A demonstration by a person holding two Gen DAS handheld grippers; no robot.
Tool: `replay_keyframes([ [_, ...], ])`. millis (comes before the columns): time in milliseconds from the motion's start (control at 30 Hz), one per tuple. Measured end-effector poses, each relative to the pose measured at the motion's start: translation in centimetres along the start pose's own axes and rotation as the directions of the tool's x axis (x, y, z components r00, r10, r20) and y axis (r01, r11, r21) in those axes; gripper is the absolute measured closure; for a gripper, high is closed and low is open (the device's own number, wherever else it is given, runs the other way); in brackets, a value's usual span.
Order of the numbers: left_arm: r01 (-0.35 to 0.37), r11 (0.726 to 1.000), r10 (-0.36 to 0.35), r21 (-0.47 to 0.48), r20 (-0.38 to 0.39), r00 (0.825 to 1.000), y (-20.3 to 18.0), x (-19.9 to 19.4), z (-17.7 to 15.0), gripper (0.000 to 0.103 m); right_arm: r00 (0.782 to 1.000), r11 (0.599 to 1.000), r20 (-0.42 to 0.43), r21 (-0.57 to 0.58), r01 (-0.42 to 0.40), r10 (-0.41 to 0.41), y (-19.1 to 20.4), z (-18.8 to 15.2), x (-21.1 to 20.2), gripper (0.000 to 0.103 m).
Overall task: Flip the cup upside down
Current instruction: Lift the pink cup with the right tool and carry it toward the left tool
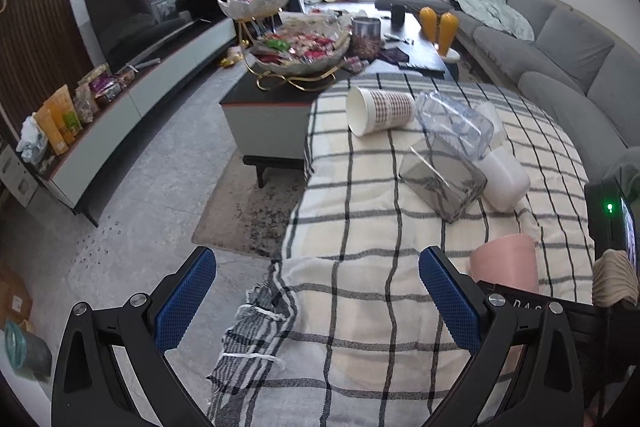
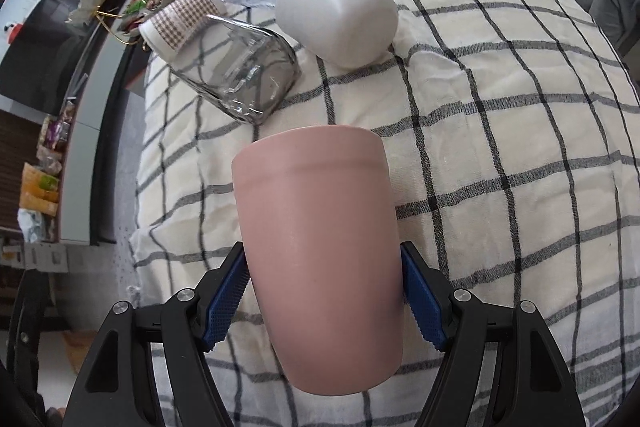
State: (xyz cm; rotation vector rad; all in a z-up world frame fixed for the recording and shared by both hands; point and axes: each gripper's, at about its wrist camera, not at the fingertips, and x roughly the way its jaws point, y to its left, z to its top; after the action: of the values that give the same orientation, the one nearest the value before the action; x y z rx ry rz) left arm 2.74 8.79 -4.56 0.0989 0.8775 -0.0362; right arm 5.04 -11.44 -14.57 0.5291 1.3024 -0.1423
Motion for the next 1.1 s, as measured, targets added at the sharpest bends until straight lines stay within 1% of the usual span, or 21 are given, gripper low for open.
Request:
replay_keyframes([
  [100,0.024,1.000,-0.024,-0.001,-0.026,0.999,-0.1,0.8,-0.3,0.000,1.000,1.000,0.012,-0.021,0.013,-0.013,0.4,0.1,-0.1,0.030],
  [267,0.037,0.999,-0.037,-0.006,-0.027,0.999,0.0,0.6,-0.3,0.000,1.000,1.000,0.010,-0.025,-0.005,0.005,0.4,0.0,-0.6,0.029],
  [400,0.045,0.999,-0.045,-0.008,-0.028,0.999,0.0,0.1,-0.1,0.000,0.997,0.998,0.078,-0.067,-0.020,0.025,0.9,-0.1,-3.0,0.023],
  [500,0.058,0.998,-0.058,-0.015,-0.016,0.998,-0.3,-0.6,-0.1,0.000,0.993,0.996,0.116,-0.085,-0.027,0.037,0.7,-0.2,-4.8,0.022],
  [567,0.076,0.997,-0.077,-0.015,-0.009,0.997,-0.9,-0.9,-0.2,0.000,0.989,0.996,0.139,-0.084,-0.028,0.040,-0.3,-0.4,-6.1,0.022],
  [667,0.122,0.993,-0.122,0.003,-0.005,0.993,-2.6,-1.1,-0.7,0.000,0.986,0.997,0.161,-0.075,-0.025,0.037,-1.9,-0.2,-7.4,0.022],
  [767,0.165,0.986,-0.165,0.009,0.016,0.986,-4.5,-1.3,-1.2,0.000,0.981,0.998,0.196,-0.064,0.001,0.012,-4.1,-0.1,-8.8,0.022],
  [833,0.203,0.979,-0.202,-0.007,0.038,0.979,-5.6,-1.3,-1.9,0.000,0.974,0.998,0.227,-0.055,0.027,-0.014,-5.6,-0.2,-9.9,0.022],
  [933,0.232,0.972,-0.229,-0.032,0.081,0.970,-7.2,-1.0,-2.9,0.000,0.957,0.997,0.283,-0.033,0.072,-0.060,-8.0,-0.3,-11.5,0.022],
  [967,0.238,0.971,-0.235,-0.034,0.086,0.968,-7.6,-0.8,-3.1,0.000,0.949,0.995,0.305,-0.030,0.090,-0.077,-8.6,-0.4,-12.0,0.021],
  [1033,0.254,0.966,-0.249,-0.036,0.119,0.961,-8.7,-0.3,-3.9,0.000,0.922,0.990,0.370,-0.028,0.135,-0.116,-10.0,-0.6,-13.0,0.020],
  [1100,0.234,0.972,-0.228,-0.022,0.149,0.962,-9.5,0.0,-4.5,0.000,0.902,0.987,0.411,-0.025,0.157,-0.133,-10.8,-0.9,-13.5,0.018],
])
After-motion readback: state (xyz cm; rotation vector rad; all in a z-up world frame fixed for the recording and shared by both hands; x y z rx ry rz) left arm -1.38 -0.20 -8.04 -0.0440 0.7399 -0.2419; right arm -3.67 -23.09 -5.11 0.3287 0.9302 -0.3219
